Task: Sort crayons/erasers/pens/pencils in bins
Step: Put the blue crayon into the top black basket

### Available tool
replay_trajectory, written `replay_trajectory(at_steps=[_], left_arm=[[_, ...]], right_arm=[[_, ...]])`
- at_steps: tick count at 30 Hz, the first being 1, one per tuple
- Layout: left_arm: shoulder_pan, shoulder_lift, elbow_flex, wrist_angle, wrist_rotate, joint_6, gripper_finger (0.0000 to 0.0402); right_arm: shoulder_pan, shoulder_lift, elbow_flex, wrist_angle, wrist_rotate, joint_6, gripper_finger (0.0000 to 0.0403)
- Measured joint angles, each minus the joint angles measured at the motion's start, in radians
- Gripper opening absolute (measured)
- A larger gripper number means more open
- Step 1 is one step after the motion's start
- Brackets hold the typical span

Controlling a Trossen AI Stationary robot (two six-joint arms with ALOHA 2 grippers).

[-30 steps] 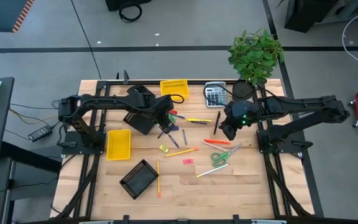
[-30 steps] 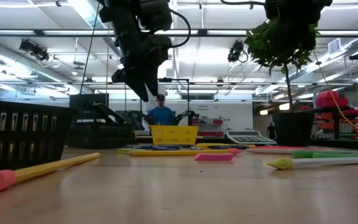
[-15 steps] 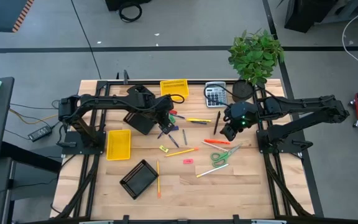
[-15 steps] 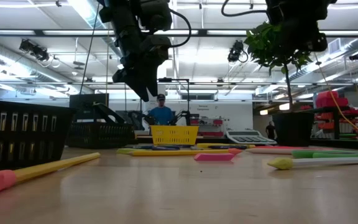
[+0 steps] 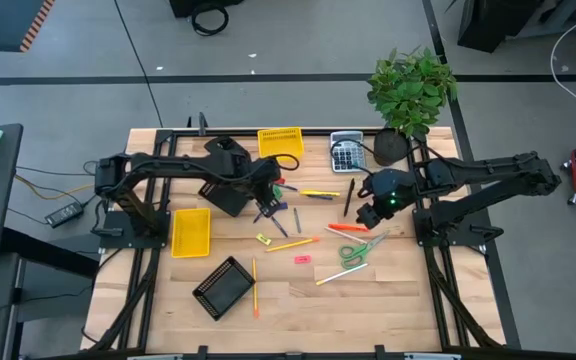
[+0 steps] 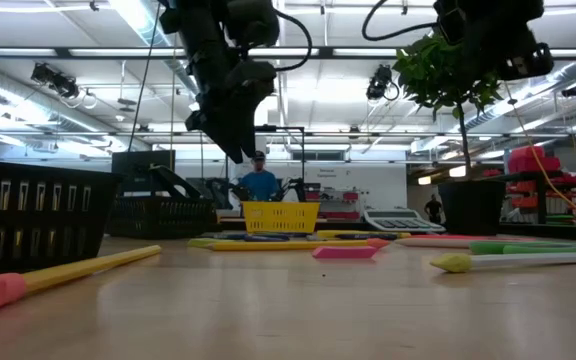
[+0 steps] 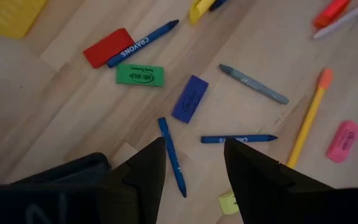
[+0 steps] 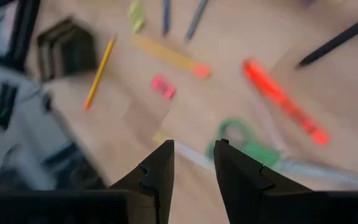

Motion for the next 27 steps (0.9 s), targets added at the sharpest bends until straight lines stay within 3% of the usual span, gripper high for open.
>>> replay_trajectory(at_steps=[3,6,18,27], left_arm=[[-0.012,0.015,0.0,-0.04,0.0,0.01,0.0173],[-0.017,0.049,0.0,-0.054,0.001,0.003,0.0172],[-0.024,0.235,0.0,-0.034,0.021,-0.011,0.0173],[-0.024,0.25,0.0,-0.009,0.022,-0.007,0.0171]], right_arm=[[-0.001,0.002,0.0,-0.001,0.105,0.017,0.012],[-0.001,0.007,0.0,-0.001,0.142,-0.016,0.012],[-0.002,0.016,0.0,-0.014,0.038,-0.196,0.012],[0.005,0.015,0.0,-0.022,-0.002,-0.261,0.012]])
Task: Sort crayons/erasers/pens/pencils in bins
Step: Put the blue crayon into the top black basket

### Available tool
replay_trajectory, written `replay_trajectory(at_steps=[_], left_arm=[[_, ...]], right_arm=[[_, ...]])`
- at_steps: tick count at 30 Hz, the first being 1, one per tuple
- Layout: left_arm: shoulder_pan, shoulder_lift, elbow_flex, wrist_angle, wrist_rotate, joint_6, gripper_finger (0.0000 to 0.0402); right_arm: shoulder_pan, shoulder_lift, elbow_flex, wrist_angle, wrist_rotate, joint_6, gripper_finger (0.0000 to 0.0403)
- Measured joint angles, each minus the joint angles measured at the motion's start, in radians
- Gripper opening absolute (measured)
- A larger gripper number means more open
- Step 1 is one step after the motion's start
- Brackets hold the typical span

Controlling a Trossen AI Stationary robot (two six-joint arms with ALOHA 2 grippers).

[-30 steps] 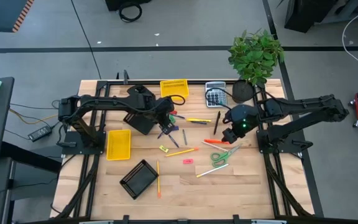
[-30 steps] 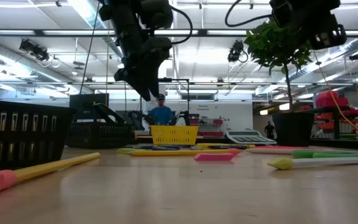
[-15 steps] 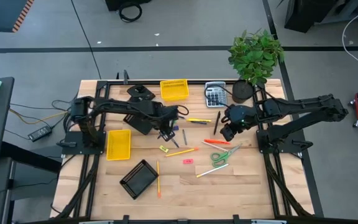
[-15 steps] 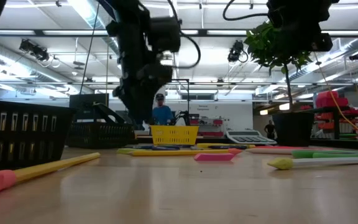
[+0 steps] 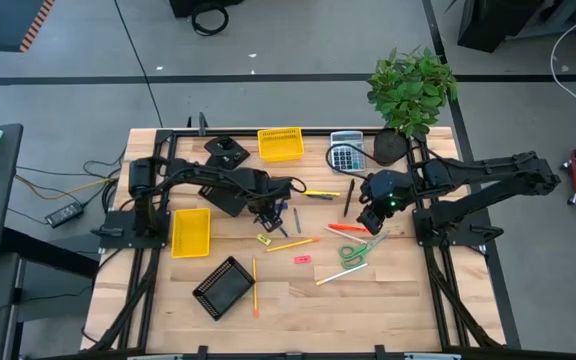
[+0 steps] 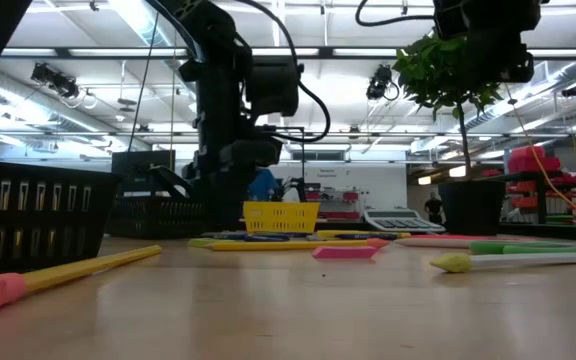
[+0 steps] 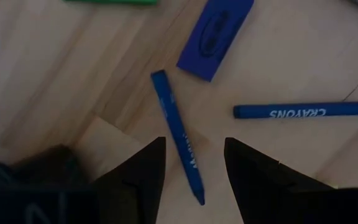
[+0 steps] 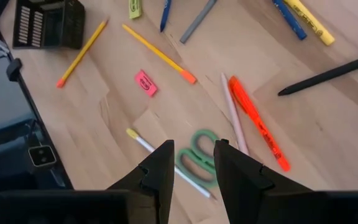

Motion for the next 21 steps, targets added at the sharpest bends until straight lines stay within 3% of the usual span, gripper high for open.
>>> replay_trajectory(at_steps=[21], left_arm=[[-0.01,0.07,0.008,0.027,0.018,0.0,0.0121]], right_arm=[[0.0,0.0,0.0,-0.013,0.036,-0.059,0.012]])
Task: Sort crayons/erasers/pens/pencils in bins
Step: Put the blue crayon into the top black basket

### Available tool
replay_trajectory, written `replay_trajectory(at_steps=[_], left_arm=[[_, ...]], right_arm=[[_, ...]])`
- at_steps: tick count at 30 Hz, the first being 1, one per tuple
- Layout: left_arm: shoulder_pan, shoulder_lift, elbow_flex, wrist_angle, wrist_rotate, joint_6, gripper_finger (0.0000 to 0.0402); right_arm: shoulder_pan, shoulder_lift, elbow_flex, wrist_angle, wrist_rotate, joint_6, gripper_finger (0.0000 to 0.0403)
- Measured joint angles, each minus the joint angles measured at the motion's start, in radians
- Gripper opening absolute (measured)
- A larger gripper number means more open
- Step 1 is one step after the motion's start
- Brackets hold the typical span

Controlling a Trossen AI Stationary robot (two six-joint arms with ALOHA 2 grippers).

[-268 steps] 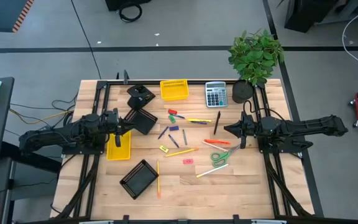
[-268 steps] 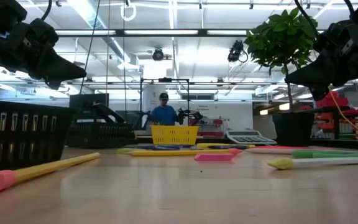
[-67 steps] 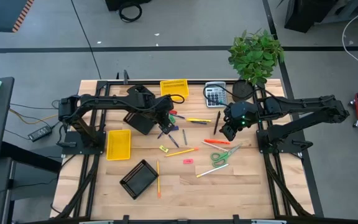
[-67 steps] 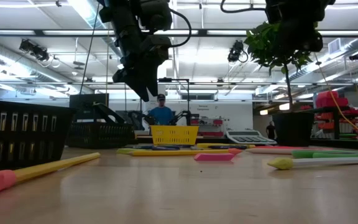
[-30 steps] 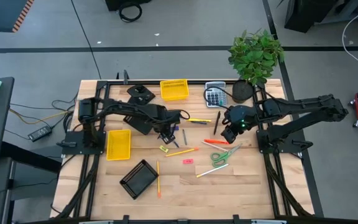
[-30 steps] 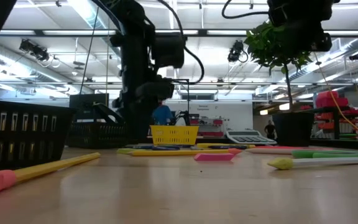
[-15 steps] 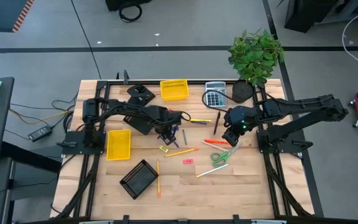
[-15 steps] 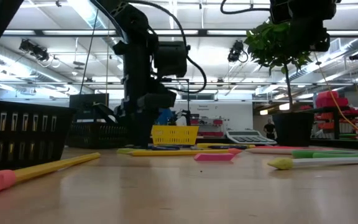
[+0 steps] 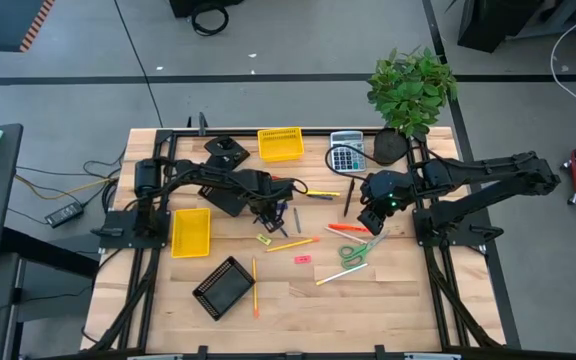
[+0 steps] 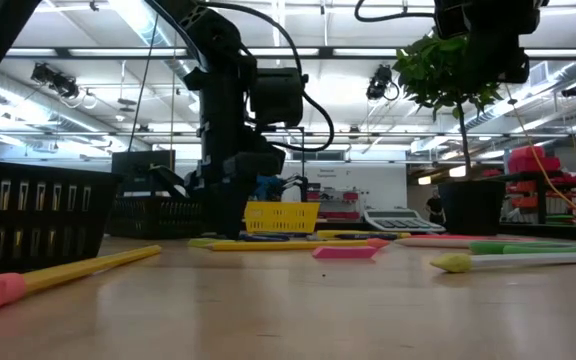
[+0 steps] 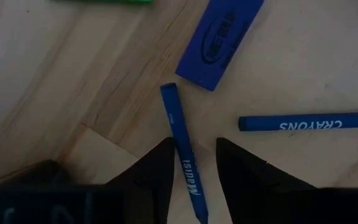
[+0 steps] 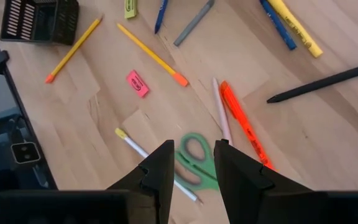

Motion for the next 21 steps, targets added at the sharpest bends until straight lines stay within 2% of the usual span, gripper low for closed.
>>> replay_trajectory(at_steps=[12,21], left_arm=[[0.0,0.005,0.027,-0.027,0.027,-0.006,0.003],[-0.01,0.011,0.219,-0.126,0.059,0.013,0.0046]], right_arm=[[-0.001,0.0,0.0,0.001,0.059,-0.034,0.012],[-0.001,0.0,0.0,0.004,0.115,-0.076,0.012]])
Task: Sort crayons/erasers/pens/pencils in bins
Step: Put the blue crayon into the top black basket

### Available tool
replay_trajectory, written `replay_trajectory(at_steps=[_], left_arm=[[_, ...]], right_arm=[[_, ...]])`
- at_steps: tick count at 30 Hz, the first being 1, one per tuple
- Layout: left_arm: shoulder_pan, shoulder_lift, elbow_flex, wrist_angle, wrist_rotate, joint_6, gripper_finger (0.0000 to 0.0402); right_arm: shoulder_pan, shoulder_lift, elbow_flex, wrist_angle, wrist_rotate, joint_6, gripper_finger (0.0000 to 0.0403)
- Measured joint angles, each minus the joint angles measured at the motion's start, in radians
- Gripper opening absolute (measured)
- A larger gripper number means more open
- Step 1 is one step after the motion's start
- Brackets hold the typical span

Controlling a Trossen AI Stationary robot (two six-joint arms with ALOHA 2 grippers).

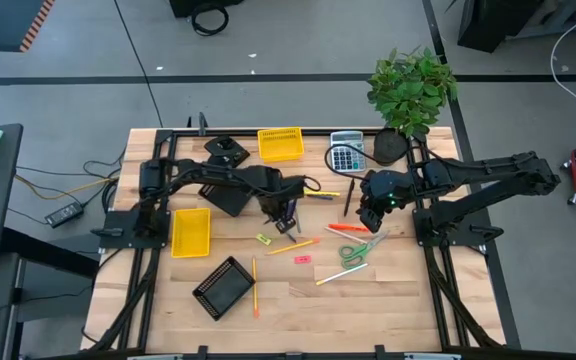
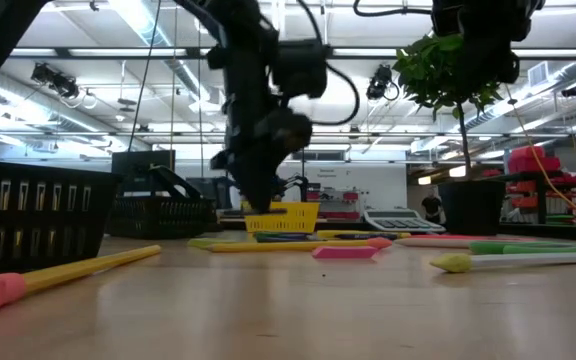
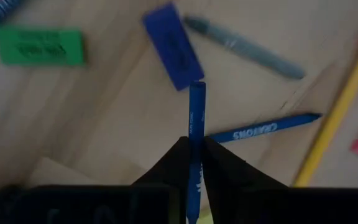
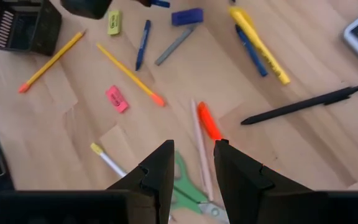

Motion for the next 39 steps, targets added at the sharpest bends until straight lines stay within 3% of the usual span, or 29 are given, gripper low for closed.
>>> replay_trajectory(at_steps=[7,13,16,22,26,33,39], left_arm=[[0.0,-0.002,0.181,-0.19,-0.04,0.152,0.0024],[0.007,-0.03,0.227,-0.365,-0.099,0.381,0.0045],[0.019,-0.106,0.149,-0.351,-0.107,0.437,0.0046],[0.089,-0.343,-0.13,-0.216,-0.107,0.486,0.0023],[0.132,-0.451,-0.287,-0.126,-0.101,0.504,0.0032],[0.182,-0.473,-0.436,-0.113,-0.069,0.459,0.0033],[0.208,-0.473,-0.464,-0.071,-0.066,0.458,0.0031]], right_arm=[[0.0,0.0,0.0,0.0,0.042,-0.026,0.012],[0.0,0.0,0.0,0.0,0.06,-0.031,0.012],[0.001,0.0,0.0,-0.001,0.06,-0.032,0.012],[0.001,0.0,0.0,-0.001,0.062,-0.034,0.012],[0.0,0.0,0.0,0.0,0.113,-0.074,0.012],[0.0,0.0,0.0,0.0,0.165,-0.116,0.012],[0.0,0.0,0.0,0.001,0.178,-0.115,0.012]])
